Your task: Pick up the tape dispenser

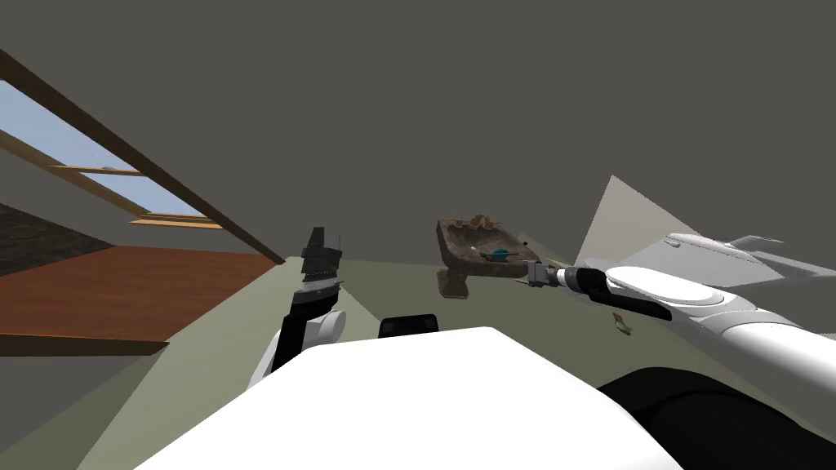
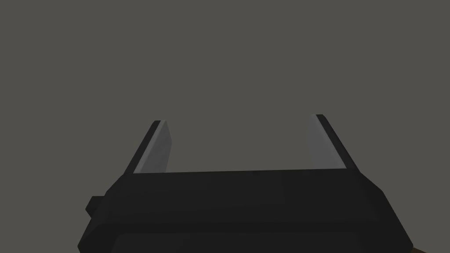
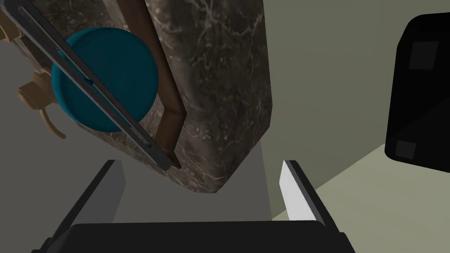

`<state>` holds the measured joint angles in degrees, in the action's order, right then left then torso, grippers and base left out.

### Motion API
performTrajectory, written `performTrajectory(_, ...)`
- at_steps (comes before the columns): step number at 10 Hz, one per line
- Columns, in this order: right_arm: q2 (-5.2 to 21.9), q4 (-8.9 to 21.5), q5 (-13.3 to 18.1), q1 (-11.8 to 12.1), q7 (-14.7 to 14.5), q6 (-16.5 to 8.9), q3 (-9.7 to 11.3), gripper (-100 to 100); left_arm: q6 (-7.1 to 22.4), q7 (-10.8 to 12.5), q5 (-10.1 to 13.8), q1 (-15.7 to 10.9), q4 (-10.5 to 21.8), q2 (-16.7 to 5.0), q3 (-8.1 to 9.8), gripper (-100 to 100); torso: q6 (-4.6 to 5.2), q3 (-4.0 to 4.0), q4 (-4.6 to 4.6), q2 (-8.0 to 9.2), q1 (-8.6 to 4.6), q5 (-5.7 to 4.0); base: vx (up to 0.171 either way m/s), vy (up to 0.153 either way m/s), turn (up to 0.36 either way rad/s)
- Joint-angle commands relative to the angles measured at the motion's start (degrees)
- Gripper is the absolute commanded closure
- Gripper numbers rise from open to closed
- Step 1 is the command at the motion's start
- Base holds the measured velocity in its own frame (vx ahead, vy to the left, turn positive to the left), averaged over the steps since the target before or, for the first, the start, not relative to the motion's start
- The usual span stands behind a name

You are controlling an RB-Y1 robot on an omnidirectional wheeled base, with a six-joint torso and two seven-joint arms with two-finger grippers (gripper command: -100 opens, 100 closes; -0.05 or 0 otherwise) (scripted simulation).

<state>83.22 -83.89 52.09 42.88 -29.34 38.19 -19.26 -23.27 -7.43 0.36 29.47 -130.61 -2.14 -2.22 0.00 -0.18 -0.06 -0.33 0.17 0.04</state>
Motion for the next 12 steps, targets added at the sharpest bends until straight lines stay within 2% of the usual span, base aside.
performTrajectory(1, 2.9, 1.9, 0.8, 0.4, -0.3, 0.3, 0.3, -100, 0.0, 0.0, 0.0, 0.0, 0.0, 0.0, 0.00, 0, 0.00, 0.00, 0.00, 0.00, 0.00, 0.00, 0.053, 0.003, 0.204)
performTrajectory(2, 3.3, 1.9, 0.8, 0.4, -0.3, 0.3, 0.3, -100, 0.0, 0.0, 0.0, 0.0, 0.0, 0.0, 0.00, 0, -0.05, 0.00, 0.00, 0.00, 0.01, 0.00, 0.053, -0.008, 0.113)
performTrajectory(4, 7.2, 4.4, 2.0, 1.2, -0.4, 0.4, 1.3, -100, 0.0, 0.0, 0.0, 0.0, 0.0, 0.0, 0.00, 0, -0.03, -0.01, -0.01, -0.02, -0.03, -0.01, 0.073, -0.012, 0.199)
performTrajectory(5, 7.7, 4.4, 2.0, 1.2, -0.4, 0.4, 1.3, -100, 0.0, 0.0, 0.0, 0.0, 0.0, 0.0, 0.00, 0, -0.04, -0.06, -0.03, -0.10, -0.05, -0.01, 0.064, -0.014, 0.123)
performTrajectory(8, 12.0, 6.8, 3.2, 2.6, -0.4, 0.7, 3.1, -100, 0.0, 0.0, 0.0, 0.0, 0.0, 0.0, 0.00, 0, -0.01, -0.03, -0.01, -0.05, -0.01, -0.01, 0.062, -0.012, 0.169)
performTrajectory(10, 13.5, 7.7, 3.7, 3.6, -0.4, 1.0, 4.5, -100, 0.0, 0.0, 0.0, 0.0, 0.0, 0.0, 0.00, 0, 0.02, 0.02, 0.01, 0.04, -0.05, -0.02, 0.028, -0.015, 0.109)
performTrajectory(11, 13.1, 7.1, 3.6, 3.3, -0.1, 0.6, 4.1, -100, 0.0, 0.0, 0.0, 0.0, 0.0, 0.0, 0.00, 0, 0.03, 0.07, 0.03, 0.13, -0.01, -0.02, 0.007, -0.003, 0.020)
performTrajectory(12, 13.2, 7.2, 3.6, 3.3, -0.2, 0.6, 4.3, 0, 0.0, 0.0, 0.0, 0.0, 0.0, 0.0, 0.00, 0, 0.06, 0.12, 0.05, 0.21, 0.02, -0.01, 0.000, 0.000, 0.000)
